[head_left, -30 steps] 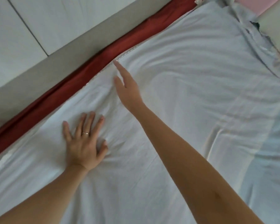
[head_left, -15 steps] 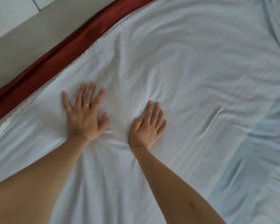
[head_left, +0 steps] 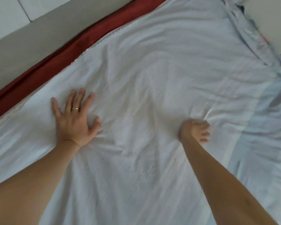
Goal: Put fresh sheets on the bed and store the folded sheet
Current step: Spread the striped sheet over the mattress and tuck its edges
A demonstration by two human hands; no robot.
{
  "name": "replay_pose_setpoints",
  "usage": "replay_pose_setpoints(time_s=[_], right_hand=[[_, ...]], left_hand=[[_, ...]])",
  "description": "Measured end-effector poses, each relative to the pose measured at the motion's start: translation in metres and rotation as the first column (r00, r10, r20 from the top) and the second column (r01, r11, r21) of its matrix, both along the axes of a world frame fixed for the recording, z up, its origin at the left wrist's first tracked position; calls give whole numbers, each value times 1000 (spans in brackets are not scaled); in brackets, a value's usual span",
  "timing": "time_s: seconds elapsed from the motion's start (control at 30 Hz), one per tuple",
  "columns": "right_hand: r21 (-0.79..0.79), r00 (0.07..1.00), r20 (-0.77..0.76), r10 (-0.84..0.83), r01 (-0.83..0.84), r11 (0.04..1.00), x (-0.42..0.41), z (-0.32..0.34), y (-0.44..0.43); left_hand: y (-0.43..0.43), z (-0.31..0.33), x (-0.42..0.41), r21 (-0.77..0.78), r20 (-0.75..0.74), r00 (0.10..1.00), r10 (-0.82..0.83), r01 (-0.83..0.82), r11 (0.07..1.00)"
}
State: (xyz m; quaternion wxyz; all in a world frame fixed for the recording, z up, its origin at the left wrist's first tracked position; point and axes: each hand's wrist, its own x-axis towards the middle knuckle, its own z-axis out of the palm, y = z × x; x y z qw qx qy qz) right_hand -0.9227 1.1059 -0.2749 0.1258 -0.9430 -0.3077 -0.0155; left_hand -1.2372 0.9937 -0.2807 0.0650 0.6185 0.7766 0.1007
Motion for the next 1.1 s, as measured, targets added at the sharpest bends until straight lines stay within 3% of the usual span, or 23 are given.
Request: replay_pose_setpoints(time_s=[0.07, 0.1, 0.17, 0.23, 0.27, 0.3, 0.37, 0.4, 0.47, 0.6, 0.67, 0.73, 0.77, 0.8, 0.93, 1.03, 1.1], right_hand=[[-139, 944, -86, 317, -327, 935, -58, 1, 14], [-150, 829, -202, 522, -553, 820, -92, 1, 15], [-82, 536, -361, 763, -834, 546, -148, 2, 5], [51, 260, -391, 883, -952, 303, -170, 12, -28], [128, 181, -423, 888, -958, 256, -168, 17, -63], [199, 176, -418, 891, -940, 279, -163, 16, -102], [210, 374, -331, 866, -866, 454, -146, 13, -184], [171, 441, -272, 856, -853, 493, -144, 10, -218], [81, 456, -205, 866, -874, 480, -144, -7, -260], [61, 448, -125, 885, -887, 458, -144, -20, -263], [48, 450, -118, 885, -888, 458, -145, -20, -263], [42, 463, -111, 879, -882, 470, -144, -21, -258], [34, 460, -117, 880, -884, 467, -145, -21, -262], [30, 456, -110, 883, -887, 461, -145, -20, -259], [53, 446, -103, 889, -890, 453, -144, -21, -267], [73, 435, -98, 895, -894, 443, -143, -21, -266], [65, 441, -99, 892, -892, 448, -139, -21, -264]], left_hand=[[0, -5, -1, 26, -12, 1000, 4, -4, 1000], [0, -6, 1, 34, -23, 1000, 9, -8, 999], [3, -10, 2, 51, -37, 999, 12, -11, 999], [10, -9, 2, 30, -27, 999, 20, -19, 999], [8, -9, 4, 23, -36, 999, 19, -18, 1000], [6, -9, 4, 7, -30, 999, 12, -12, 1000], [4, -7, 6, 12, -8, 1000, 8, -8, 1000], [3, -4, 6, 25, -10, 1000, 12, -12, 1000], [-1, -3, 6, 30, 4, 1000, 7, -7, 1000], [-11, -1, 6, 115, -47, 999, -9, 14, 993], [-16, 4, 17, 174, -24, 958, -285, 284, 943], [-23, 4, 33, 139, -64, 778, -625, 627, 766], [-38, 2, 30, 69, -113, 711, -694, 702, 709], [-45, 0, 23, 11, -159, 699, -697, 707, 707], [-109, -9, -63, -82, -158, 937, -311, 302, 950], [-191, -7, -132, -167, -144, 989, -11, -13, 986], [-261, -5, -159, -252, -147, 974, 171, -204, 946]])
